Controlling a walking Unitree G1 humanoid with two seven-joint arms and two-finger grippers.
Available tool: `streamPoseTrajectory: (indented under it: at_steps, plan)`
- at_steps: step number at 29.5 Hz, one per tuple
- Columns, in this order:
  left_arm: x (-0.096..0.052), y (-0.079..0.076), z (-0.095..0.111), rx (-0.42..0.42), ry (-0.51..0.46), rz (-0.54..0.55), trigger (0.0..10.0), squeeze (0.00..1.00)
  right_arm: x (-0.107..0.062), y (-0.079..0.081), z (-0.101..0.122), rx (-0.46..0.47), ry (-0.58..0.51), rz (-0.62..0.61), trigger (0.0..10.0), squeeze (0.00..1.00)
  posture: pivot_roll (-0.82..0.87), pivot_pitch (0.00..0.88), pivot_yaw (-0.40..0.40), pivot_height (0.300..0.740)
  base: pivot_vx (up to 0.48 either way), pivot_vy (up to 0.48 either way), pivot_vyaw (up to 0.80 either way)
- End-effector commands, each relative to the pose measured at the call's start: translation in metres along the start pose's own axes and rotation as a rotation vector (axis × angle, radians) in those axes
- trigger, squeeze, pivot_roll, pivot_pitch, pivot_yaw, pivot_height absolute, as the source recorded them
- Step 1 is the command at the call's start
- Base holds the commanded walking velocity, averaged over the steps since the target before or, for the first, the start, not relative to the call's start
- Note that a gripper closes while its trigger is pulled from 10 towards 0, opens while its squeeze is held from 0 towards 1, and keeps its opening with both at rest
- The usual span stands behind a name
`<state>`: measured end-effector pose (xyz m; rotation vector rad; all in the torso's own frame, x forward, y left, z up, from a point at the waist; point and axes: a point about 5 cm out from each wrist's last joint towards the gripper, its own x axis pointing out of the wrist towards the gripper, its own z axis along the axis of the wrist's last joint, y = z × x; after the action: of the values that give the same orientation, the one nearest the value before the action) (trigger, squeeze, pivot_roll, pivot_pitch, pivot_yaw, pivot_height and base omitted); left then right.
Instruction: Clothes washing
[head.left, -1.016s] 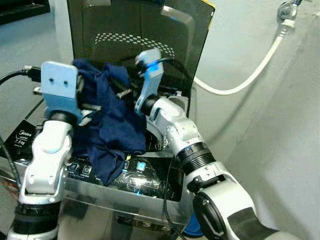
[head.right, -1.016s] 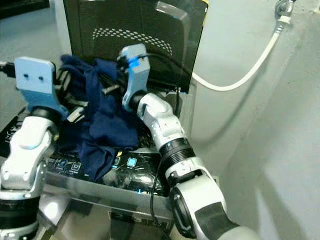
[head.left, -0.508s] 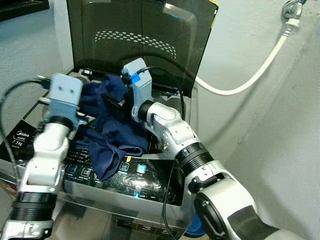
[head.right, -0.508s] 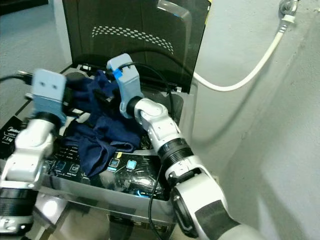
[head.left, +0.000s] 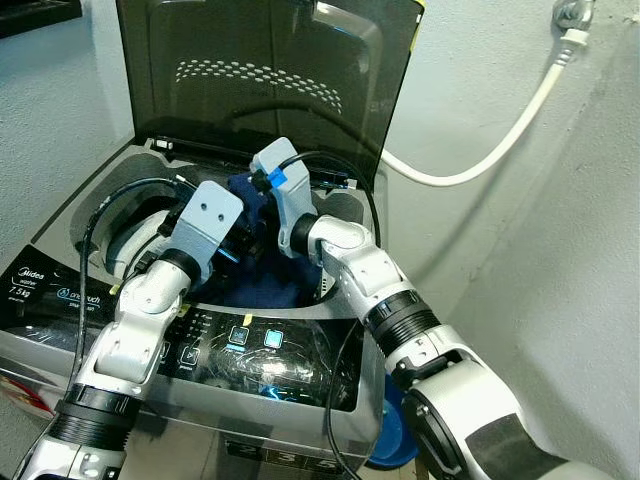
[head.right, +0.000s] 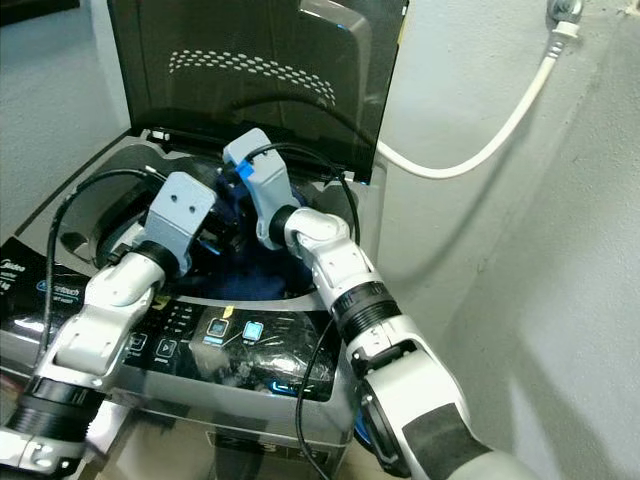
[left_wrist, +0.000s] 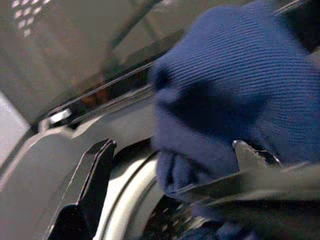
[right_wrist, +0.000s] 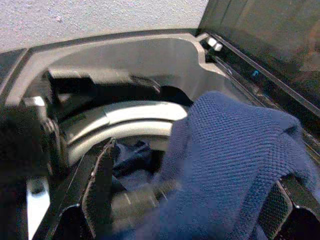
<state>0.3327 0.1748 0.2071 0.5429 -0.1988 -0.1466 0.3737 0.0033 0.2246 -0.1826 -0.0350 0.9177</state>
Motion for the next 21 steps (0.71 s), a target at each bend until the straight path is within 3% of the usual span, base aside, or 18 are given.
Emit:
streamPoseTrajectory:
  at_steps: [1,2,3,4,5,10,11,13,16,18,19,20,21]
  plan:
    - [-0.003,0.012,-0.012,0.049,0.077,0.072,10.0,0.73,-0.003,0.000,-0.003,-0.084,0.028,0.028,10.0,1.00,0.26,0.000,-0.099,0.740,0.000,0.000,0.00]
    - [-0.003,0.012,-0.012,0.049,0.077,0.072,10.0,0.73,-0.003,0.000,-0.003,-0.084,0.028,0.028,10.0,1.00,0.26,0.000,-0.099,0.740,0.000,0.000,0.00]
    - [-0.007,0.023,-0.019,0.080,0.124,0.139,10.0,0.00,-0.004,0.002,-0.008,-0.138,0.060,0.056,10.0,0.94,0.26,0.000,-0.100,0.740,0.000,0.000,0.00]
    - [-0.011,0.031,-0.025,0.096,0.163,0.183,10.0,0.00,-0.005,0.003,-0.012,-0.163,0.087,0.078,10.0,0.18,0.26,0.000,-0.102,0.740,0.000,0.000,0.00]
    - [-0.015,0.034,-0.029,0.121,0.184,0.197,10.0,0.00,-0.006,0.004,-0.015,-0.169,0.111,0.097,10.0,0.00,0.26,0.000,-0.104,0.740,0.000,0.000,0.00]
    - [-0.020,0.036,-0.034,0.153,0.211,0.203,10.0,0.00,-0.010,0.004,-0.021,-0.224,0.169,0.146,10.0,0.00,0.26,0.000,-0.105,0.740,0.000,0.000,0.00]
    - [-0.022,0.037,-0.036,0.170,0.221,0.209,10.0,0.00,-0.014,-0.001,-0.025,-0.282,0.230,0.153,10.0,0.00,0.27,0.000,-0.108,0.740,0.000,0.000,0.00]
    - [-0.023,0.038,-0.036,0.171,0.220,0.216,10.0,0.00,-0.018,-0.009,-0.025,-0.311,0.259,0.126,10.0,0.00,0.27,0.000,-0.109,0.740,0.000,0.000,0.00]
    - [-0.024,0.038,-0.034,0.160,0.213,0.224,10.0,0.00,-0.019,-0.017,-0.019,-0.329,0.242,0.071,10.0,0.00,0.27,0.000,-0.108,0.740,0.000,0.000,0.00]
    - [-0.023,0.037,-0.027,0.059,0.160,0.241,10.0,0.00,-0.018,-0.027,0.004,-0.264,0.103,-0.025,10.0,0.00,0.26,0.000,-0.104,0.740,0.000,0.000,0.00]
    - [-0.023,0.037,-0.027,0.059,0.160,0.241,10.0,0.00,-0.018,-0.027,0.004,-0.264,0.103,-0.025,10.0,0.00,0.26,0.000,-0.104,0.740,0.000,0.000,0.00]
    - [-0.022,0.035,-0.019,-0.029,0.107,0.254,10.0,0.00,-0.016,-0.029,0.020,-0.172,-0.023,-0.055,10.0,0.00,0.26,0.000,-0.103,0.740,0.000,0.000,0.00]
    - [-0.021,0.034,-0.016,-0.057,0.089,0.260,10.0,0.00,-0.017,-0.029,0.025,-0.135,-0.068,-0.060,10.0,0.00,0.26,0.000,-0.103,0.740,0.000,0.000,0.00]
